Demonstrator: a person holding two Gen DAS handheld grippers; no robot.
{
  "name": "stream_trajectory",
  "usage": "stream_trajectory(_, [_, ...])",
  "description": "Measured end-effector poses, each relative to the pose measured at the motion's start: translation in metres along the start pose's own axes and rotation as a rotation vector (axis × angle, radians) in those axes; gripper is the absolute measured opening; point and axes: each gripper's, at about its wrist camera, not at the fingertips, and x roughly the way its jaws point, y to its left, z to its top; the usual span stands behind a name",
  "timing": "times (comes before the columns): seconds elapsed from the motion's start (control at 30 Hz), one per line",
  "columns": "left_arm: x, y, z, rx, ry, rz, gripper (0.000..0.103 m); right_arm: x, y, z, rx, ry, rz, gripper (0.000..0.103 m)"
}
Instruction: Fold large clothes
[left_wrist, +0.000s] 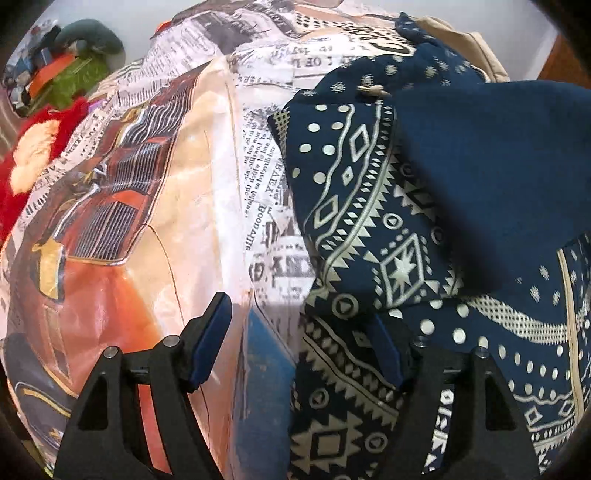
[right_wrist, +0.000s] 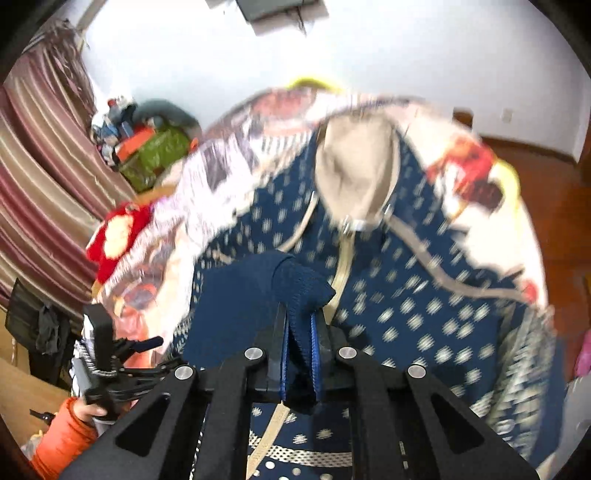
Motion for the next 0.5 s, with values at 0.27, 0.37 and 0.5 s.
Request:
stream_trajectory(0.27, [-0.007, 0.018, 0.002, -0.044, -0.035, 0.076, 0.073, -0.034, -0.051, 0.0, 0.054, -0.022, -0.081, 0.007])
stream_trajectory(0.37, [-0.008, 0.027, 0.001, -0.072, -0.031, 0.082, 0.073, -0.032, -0.078, -0.011, 0.105, 0.008, -0.102, 0.007])
stream_trajectory(0.5, [-0.008, 0.041, 0.001, -0.104, -0.023, 0.067, 0.073, -0.028, -0.111, -0.027, 0.193, 0.049, -0.096, 0.007])
